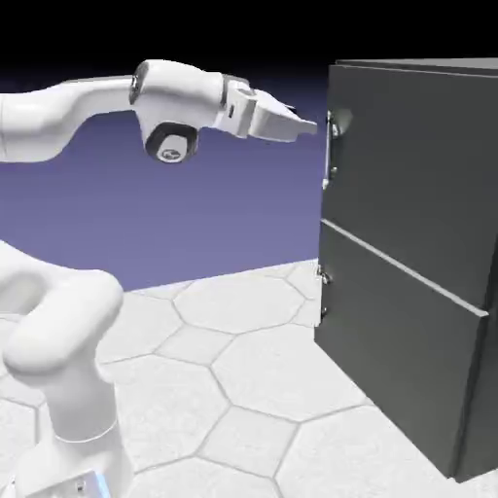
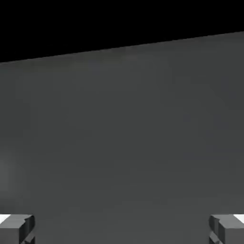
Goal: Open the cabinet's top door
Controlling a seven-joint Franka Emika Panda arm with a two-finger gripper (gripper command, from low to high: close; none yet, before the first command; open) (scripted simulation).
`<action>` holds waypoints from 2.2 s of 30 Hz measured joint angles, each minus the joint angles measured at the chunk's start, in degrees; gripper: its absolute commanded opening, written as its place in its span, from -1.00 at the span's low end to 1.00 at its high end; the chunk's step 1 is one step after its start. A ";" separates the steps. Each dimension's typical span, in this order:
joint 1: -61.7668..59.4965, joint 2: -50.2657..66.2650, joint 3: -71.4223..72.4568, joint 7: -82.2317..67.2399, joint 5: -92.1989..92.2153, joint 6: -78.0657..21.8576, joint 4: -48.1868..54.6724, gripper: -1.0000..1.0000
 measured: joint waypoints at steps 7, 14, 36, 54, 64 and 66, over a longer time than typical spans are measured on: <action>-8.69 -6.99 9.25 -7.25 17.45 -2.04 3.71 0.00; -17.38 -13.98 18.50 -14.49 34.89 -4.07 7.41 0.00; -31.57 -24.45 29.04 -29.26 63.96 -15.03 11.53 -1.00; -7.07 -29.58 2.09 -44.71 52.64 -48.08 -23.00 -1.00; -7.19 -29.55 -18.68 -49.60 35.15 -62.71 -29.30 -1.00; -7.86 -28.70 -22.84 -50.73 31.45 -65.37 -29.63 -1.00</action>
